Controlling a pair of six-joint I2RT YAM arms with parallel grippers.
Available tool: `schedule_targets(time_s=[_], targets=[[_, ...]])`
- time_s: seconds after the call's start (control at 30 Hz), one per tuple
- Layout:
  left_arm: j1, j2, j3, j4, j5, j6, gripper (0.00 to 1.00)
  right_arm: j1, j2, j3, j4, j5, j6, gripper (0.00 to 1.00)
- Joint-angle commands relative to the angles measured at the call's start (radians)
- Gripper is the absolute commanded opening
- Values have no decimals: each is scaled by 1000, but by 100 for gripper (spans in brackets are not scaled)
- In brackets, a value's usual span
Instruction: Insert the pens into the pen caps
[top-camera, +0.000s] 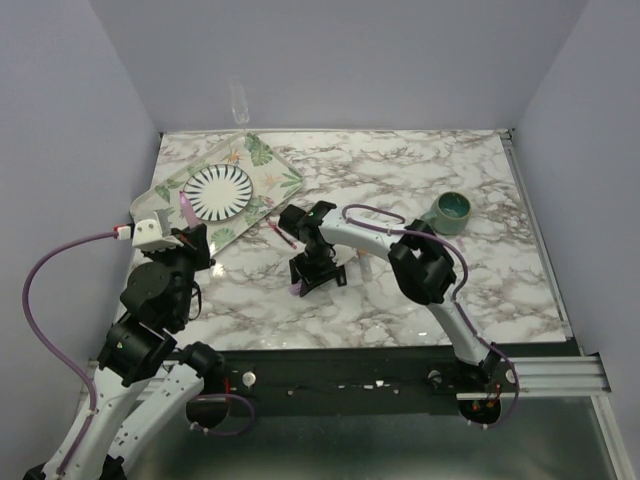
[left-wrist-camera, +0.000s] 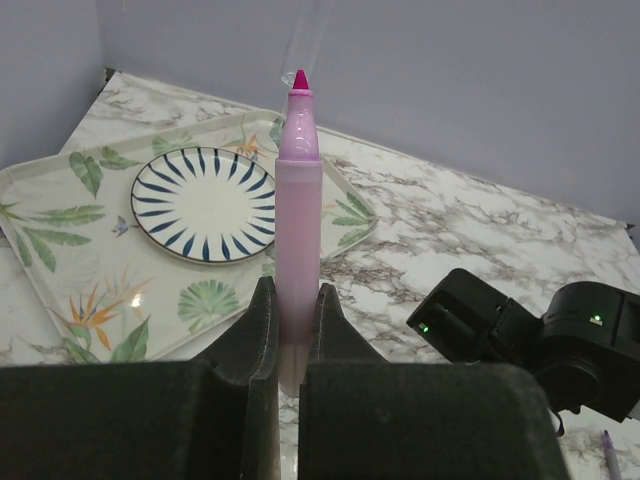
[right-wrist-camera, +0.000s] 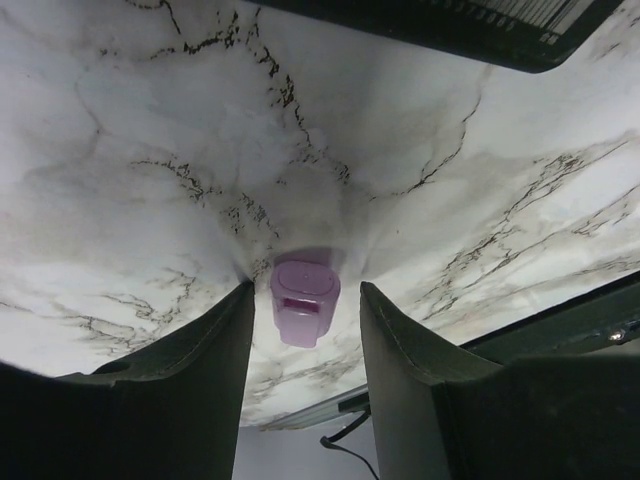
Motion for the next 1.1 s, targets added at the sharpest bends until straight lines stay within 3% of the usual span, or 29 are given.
schedule_targets(time_s=[0.0,0.33,0.5,1.07], targets=[[-5,-14,-9,26,-2,-1,0,-5,57,4,-39,42,76,53],[-6,-18,-9,24,4,-1,0,24,78,4,-117,109,122,52],[-5,-26,-9,26,8,-3,0,46,49,-33,-147,166,179,45],[-46,-64,-9,24,0,0,0,119,58,-19,-206,321,256,45]])
